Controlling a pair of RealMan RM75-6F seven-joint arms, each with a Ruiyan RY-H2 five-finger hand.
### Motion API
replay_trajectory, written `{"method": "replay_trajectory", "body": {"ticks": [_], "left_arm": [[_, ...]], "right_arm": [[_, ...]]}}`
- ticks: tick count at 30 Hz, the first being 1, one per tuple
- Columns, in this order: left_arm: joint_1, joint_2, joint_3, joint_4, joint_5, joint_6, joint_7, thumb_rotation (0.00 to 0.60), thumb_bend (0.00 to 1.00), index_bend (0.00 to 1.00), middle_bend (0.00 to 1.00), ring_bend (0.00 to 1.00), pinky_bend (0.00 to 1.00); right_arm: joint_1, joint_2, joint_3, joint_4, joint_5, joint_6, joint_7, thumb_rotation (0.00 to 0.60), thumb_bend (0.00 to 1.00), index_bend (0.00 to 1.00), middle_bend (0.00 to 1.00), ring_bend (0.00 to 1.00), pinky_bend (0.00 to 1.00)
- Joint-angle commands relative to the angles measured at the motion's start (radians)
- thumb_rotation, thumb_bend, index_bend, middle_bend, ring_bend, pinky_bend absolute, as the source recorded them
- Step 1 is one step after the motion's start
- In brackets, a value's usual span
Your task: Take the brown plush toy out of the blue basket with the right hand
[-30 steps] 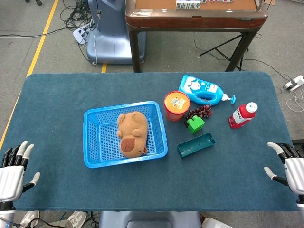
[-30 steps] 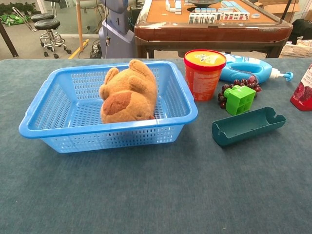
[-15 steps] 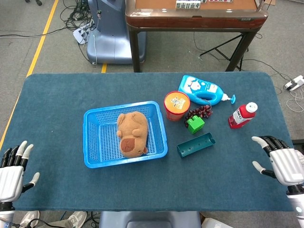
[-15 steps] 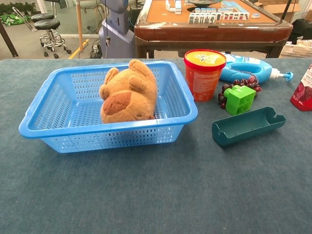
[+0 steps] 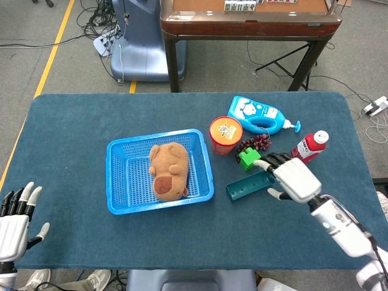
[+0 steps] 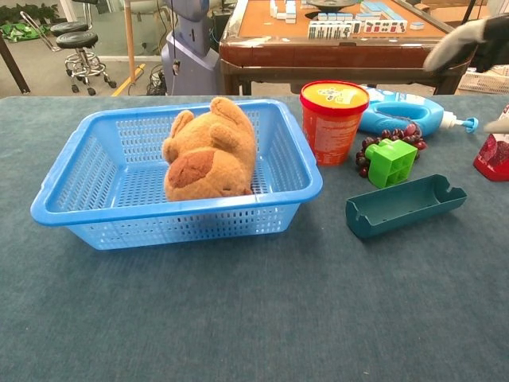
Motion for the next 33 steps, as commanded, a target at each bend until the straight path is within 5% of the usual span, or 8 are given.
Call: {"method": "replay_trajectory", "body": {"ticks": [1,14,33], "left_arm": [[0.002,0.002,0.003,-0.002,0.003,0.0,-0.002,0.6,0.32,0.0,0.0,0.0,0.0],[0.028,0.019,0.006,0.003,-0.001,0.027,-0.026,0.6,0.32,0.0,0.0,0.0,0.0],[0.051,0.026,0.001,0.037,-0.029,0.036,-0.083,0.6,0.32,0.0,0.0,0.0,0.0]], "right_arm": [[0.16,-0.086,0.07,0.004,0.07,-0.159,-0.06,0.6,0.2,0.21,0.23,0.2,0.29],[0.459,-0.387,0.142,0.224,0.29,-0.355,-0.271,0.6,0.06,0.15,0.17,0.14,0.29],[0.702,-0.618,0.076,0.485,0.491,-0.465,-0.467,0.6,0.0,0.06,0.08,0.06,0.19]]}}
